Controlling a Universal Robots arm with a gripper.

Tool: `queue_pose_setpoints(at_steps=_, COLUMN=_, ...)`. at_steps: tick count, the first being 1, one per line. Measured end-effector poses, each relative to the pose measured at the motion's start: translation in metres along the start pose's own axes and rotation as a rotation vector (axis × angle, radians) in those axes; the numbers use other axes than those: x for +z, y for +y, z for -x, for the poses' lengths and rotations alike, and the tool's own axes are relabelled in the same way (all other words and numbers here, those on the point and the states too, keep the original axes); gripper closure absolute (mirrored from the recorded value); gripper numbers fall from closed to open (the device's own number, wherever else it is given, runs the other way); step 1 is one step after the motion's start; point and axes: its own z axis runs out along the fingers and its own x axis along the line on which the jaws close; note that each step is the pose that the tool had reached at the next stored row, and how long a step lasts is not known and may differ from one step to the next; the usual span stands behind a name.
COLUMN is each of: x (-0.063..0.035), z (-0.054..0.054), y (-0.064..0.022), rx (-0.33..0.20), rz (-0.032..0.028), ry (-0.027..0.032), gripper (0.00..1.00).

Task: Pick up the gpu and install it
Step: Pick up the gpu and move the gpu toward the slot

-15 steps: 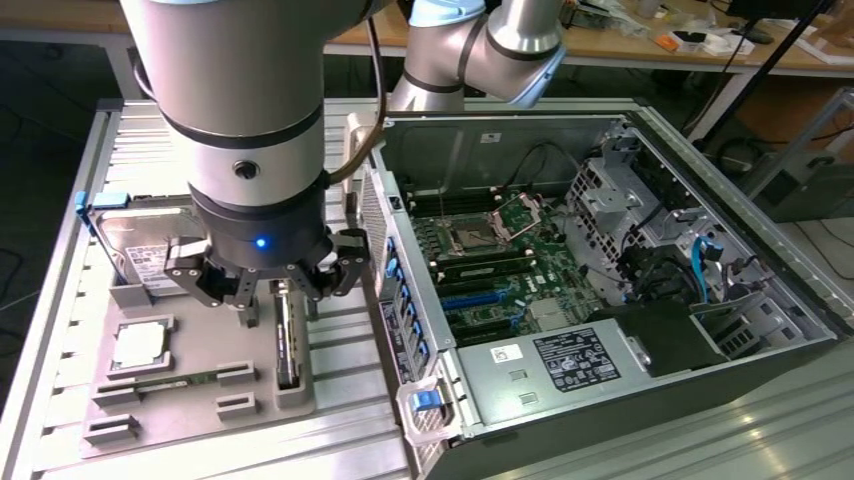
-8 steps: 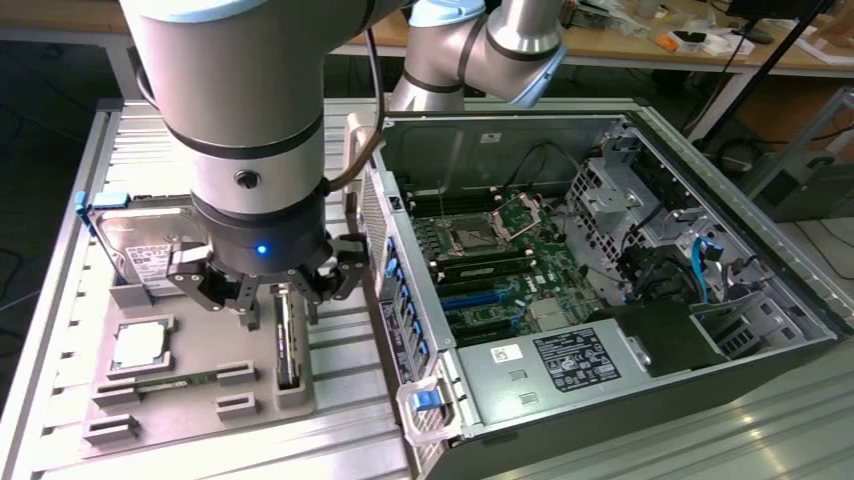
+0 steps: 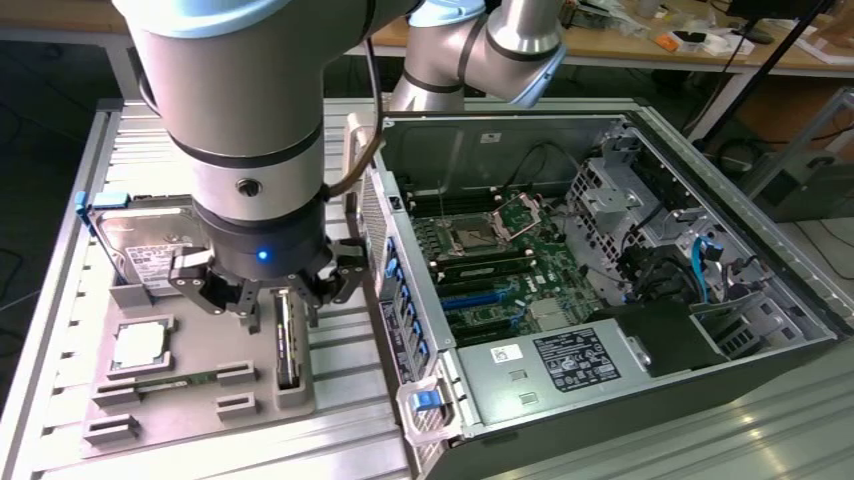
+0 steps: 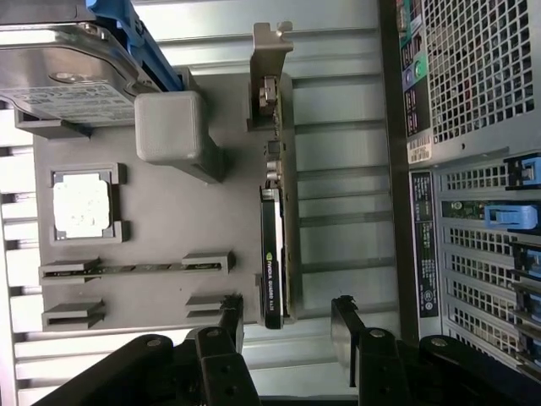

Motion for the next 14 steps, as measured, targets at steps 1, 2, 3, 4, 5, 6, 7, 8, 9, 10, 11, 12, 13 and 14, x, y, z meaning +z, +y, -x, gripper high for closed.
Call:
queue_pose_setpoints(at_steps=1, x=0.0007, z=0.0000, y=0.0000, rx=0.000, rz=0.0000, ry=0.0000, gripper=0.46)
queue_pose_setpoints(at_steps=2, x=0.0013, z=0.0000, y=-0.0001, rx=0.000, rz=0.0000, ry=0.0000, gripper=0.46)
queue_pose_setpoints(at_steps=3, x=0.0020, z=0.0000, y=-0.0001, rx=0.000, rz=0.0001, ry=-0.0001, gripper=0.46)
queue_pose_setpoints(at_steps=4, x=0.0026, z=-0.0001, y=-0.0001, rx=0.000, rz=0.0001, ry=0.0000, gripper=0.46)
queue_pose_setpoints(at_steps=5, x=0.0033, z=-0.0001, y=-0.0002, rx=0.000, rz=0.0000, ry=0.0000, gripper=0.46)
queue_pose_setpoints(at_steps=6, x=0.0039, z=-0.0001, y=-0.0002, rx=0.000, rz=0.0000, ry=0.0000, gripper=0.46)
queue_pose_setpoints(at_steps=7, x=0.0046, z=-0.0001, y=-0.0002, rx=0.000, rz=0.0001, ry=0.0000, gripper=0.46)
queue_pose_setpoints(at_steps=8, x=0.0051, z=-0.0001, y=-0.0003, rx=0.000, rz=0.0000, ry=0.0000, gripper=0.46)
queue_pose_setpoints(at_steps=9, x=0.0058, z=-0.0001, y=-0.0003, rx=0.000, rz=0.0000, ry=0.0000, gripper=0.46)
queue_pose_setpoints(at_steps=10, x=0.0064, z=-0.0001, y=-0.0003, rx=0.000, rz=0.0000, ry=-0.0001, gripper=0.46)
queue_pose_setpoints(at_steps=11, x=0.0070, z=-0.0002, y=-0.0004, rx=0.000, rz=0.0000, ry=0.0000, gripper=0.46)
queue_pose_setpoints(at_steps=12, x=0.0076, z=-0.0002, y=-0.0004, rx=0.000, rz=0.0001, ry=0.0000, gripper=0.46)
queue_pose_setpoints(at_steps=13, x=0.0082, z=-0.0002, y=-0.0004, rx=0.000, rz=0.0000, ry=0.0000, gripper=0.46)
queue_pose_setpoints(at_steps=14, x=0.0088, z=-0.0002, y=-0.0005, rx=0.000, rz=0.0000, ry=0.0000, gripper=0.46)
